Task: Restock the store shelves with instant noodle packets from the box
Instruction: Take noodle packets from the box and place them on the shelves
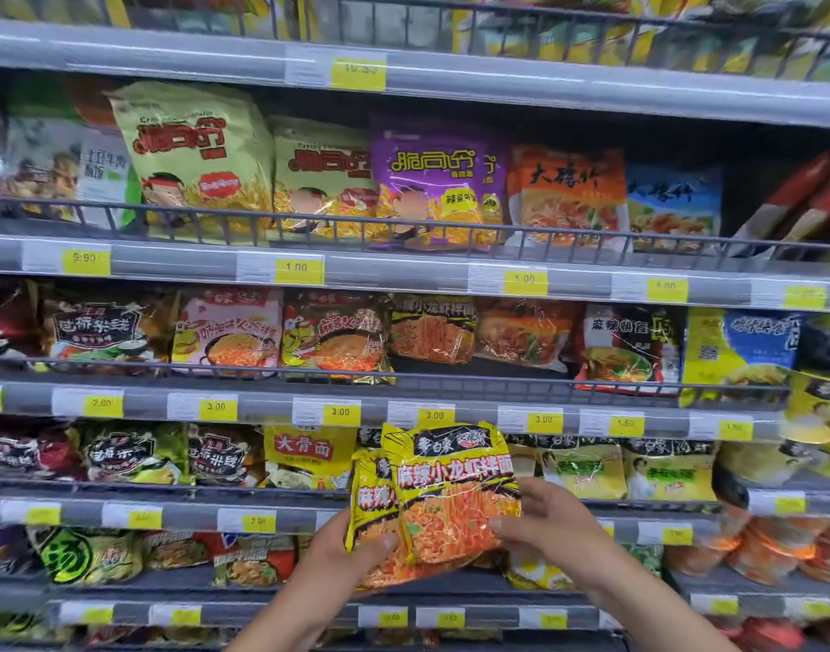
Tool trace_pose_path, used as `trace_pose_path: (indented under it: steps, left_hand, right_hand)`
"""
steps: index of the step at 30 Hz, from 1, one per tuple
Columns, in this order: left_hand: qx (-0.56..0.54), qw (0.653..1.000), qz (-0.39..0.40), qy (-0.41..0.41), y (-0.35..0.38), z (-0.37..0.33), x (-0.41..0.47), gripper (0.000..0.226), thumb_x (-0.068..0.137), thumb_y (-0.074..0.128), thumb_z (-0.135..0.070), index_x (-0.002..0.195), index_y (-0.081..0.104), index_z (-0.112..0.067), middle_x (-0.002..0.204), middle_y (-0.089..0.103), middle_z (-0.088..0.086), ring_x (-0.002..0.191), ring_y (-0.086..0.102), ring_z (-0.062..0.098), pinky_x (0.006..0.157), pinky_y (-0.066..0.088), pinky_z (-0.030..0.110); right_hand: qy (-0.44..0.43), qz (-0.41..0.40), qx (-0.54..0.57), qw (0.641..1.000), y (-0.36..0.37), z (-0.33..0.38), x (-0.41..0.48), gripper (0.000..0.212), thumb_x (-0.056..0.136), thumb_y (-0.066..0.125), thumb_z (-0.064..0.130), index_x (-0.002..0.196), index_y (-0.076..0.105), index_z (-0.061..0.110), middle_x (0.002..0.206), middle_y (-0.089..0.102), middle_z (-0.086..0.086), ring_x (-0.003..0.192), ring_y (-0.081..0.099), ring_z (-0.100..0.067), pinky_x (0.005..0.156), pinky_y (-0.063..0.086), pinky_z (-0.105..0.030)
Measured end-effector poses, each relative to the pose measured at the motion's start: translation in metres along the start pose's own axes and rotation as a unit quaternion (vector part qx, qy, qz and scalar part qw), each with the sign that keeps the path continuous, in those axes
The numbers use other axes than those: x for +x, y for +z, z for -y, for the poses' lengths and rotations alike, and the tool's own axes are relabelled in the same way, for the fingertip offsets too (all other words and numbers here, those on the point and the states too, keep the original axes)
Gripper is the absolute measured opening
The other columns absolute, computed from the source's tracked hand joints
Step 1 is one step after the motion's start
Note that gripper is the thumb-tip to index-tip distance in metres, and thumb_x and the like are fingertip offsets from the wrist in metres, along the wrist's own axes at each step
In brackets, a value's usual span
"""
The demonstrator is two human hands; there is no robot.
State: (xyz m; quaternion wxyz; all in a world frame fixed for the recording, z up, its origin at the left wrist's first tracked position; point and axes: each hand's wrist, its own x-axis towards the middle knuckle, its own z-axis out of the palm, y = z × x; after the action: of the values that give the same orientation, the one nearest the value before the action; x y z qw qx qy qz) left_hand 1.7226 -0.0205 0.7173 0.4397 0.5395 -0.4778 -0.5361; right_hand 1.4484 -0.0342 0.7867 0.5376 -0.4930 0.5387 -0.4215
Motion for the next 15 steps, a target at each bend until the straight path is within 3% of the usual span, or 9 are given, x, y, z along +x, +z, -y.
trace_pose_path:
  steps: [3, 5, 9, 11, 15]
  left_hand:
    - [-0.031, 0.999, -0.008, -0.006, -0.006, -0.007, 0.003, 0.118, 0.065, 0.081, -0.066, 0.159, 0.021, -0.027, 0.164, 0.025, -0.004, 0.148, 0.028, 0.022, 0.120, 0.027, 0.047]
    - [-0.048, 0.999, -0.010, -0.018, -0.009, -0.013, 0.006, 0.112, 0.074, 0.078, -0.055, 0.159, 0.014, -0.024, 0.166, 0.016, -0.001, 0.151, 0.021, 0.026, 0.120, 0.025, 0.050]
    - [-0.071, 0.997, 0.003, -0.025, -0.016, -0.023, 0.012, 0.117, 0.071, 0.079, -0.054, 0.160, 0.008, -0.025, 0.167, 0.008, -0.001, 0.152, 0.017, 0.028, 0.120, 0.025, 0.054]
    - [-0.096, 0.995, 0.008, -0.026, -0.018, -0.024, 0.016, 0.119, 0.069, 0.080, -0.053, 0.160, 0.007, -0.027, 0.167, 0.007, -0.002, 0.152, 0.018, 0.027, 0.119, 0.025, 0.055]
    - [-0.108, 0.994, 0.009, -0.020, -0.019, -0.024, 0.019, 0.127, 0.063, 0.085, -0.058, 0.160, 0.007, -0.028, 0.167, 0.007, -0.003, 0.152, 0.019, 0.027, 0.119, 0.028, 0.053]
  right_hand:
    - [0.012, 0.015, -0.043, 0.999, 0.006, 0.012, 0.001, 0.082, 0.081, 0.081, 0.031, 0.149, 0.036, 0.026, 0.138, 0.050, -0.010, 0.084, 0.070, -0.008, 0.070, 0.061, -0.029]
    - [0.033, 0.024, -0.031, 0.999, 0.006, 0.017, 0.003, 0.080, 0.080, 0.083, 0.028, 0.147, 0.039, 0.027, 0.128, 0.051, -0.007, 0.091, 0.070, -0.012, 0.069, 0.061, -0.033]
    - [0.055, 0.023, -0.015, 0.998, 0.012, 0.032, 0.013, 0.076, 0.079, 0.083, 0.022, 0.144, 0.044, 0.023, 0.135, 0.055, -0.008, 0.109, 0.062, -0.018, 0.067, 0.059, -0.033]
    - [0.058, 0.017, -0.003, 0.998, 0.015, 0.042, 0.020, 0.070, 0.081, 0.081, 0.021, 0.141, 0.044, 0.023, 0.136, 0.056, -0.006, 0.109, 0.064, -0.021, 0.068, 0.059, -0.032]
    - [0.061, -0.015, 0.041, 0.997, 0.017, 0.069, 0.038, 0.056, 0.083, 0.079, 0.021, 0.130, 0.047, 0.025, 0.114, 0.073, -0.010, 0.101, 0.071, -0.026, 0.057, 0.057, -0.028]
